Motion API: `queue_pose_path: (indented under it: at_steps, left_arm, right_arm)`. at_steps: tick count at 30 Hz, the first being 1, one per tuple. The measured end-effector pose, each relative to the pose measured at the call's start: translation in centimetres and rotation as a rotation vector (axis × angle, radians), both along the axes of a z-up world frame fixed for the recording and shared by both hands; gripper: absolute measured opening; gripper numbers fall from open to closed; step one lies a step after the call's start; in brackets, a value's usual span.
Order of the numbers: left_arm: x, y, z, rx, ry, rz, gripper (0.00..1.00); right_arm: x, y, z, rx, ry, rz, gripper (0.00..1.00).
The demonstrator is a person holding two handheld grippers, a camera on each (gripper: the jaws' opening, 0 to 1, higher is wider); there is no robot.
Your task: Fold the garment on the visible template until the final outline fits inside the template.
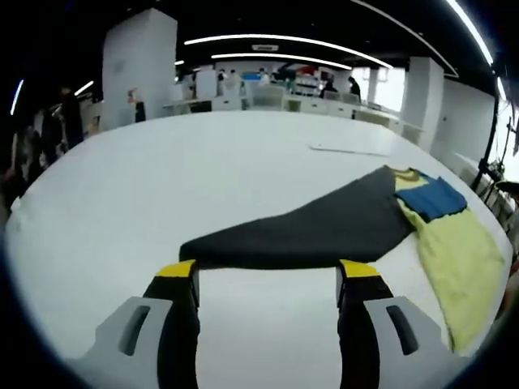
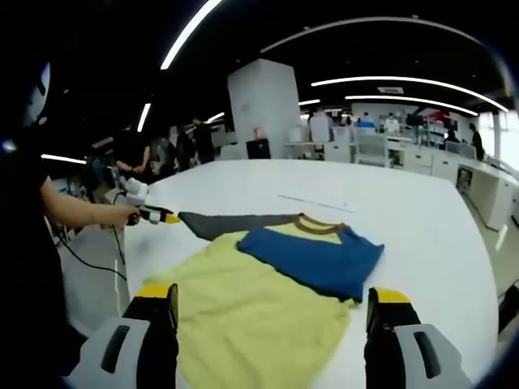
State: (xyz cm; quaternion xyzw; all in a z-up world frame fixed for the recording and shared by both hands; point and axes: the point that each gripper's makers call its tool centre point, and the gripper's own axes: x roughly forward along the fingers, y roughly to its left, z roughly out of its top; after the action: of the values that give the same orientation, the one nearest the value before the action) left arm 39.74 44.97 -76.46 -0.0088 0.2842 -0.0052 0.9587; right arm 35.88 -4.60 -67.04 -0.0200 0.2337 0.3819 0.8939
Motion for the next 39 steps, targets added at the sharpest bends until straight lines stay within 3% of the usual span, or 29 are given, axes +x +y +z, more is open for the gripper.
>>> queue_pose_path:
  at_steps: [18, 31, 33, 36, 39]
  left_arm:
    - [0.7, 5.4, -1.1, 0.029, 0.018, 0.124, 0.37]
    - [1.4, 5.9, -1.6, -0.022, 0.018, 0.146, 0.24]
    - [1.4, 5.7, -1.9, -0.062, 0.019, 0.145, 0.20]
    - [1.4, 6.0, -1.9, -0.038, 0.018, 0.144, 0.17]
    - [1.5, 6.0, -1.9, -0.056, 0.015, 0.143, 0.14]
  right_arm:
    - [0.6, -0.6, -0.2, -0.019, -0.003, -0.012, 0.90]
    - [0.4, -0.4, -0.5, -0.029, 0.007, -0.014, 0.88]
    - [0.4, -0.5, -0.5, -0.033, 0.008, -0.016, 0.88]
    - [0.5, -0.6, -0.6, -0.037, 0.010, -0.022, 0.87]
    - [0.5, -0.6, -0.7, -0.039, 0.012, -0.023, 0.87]
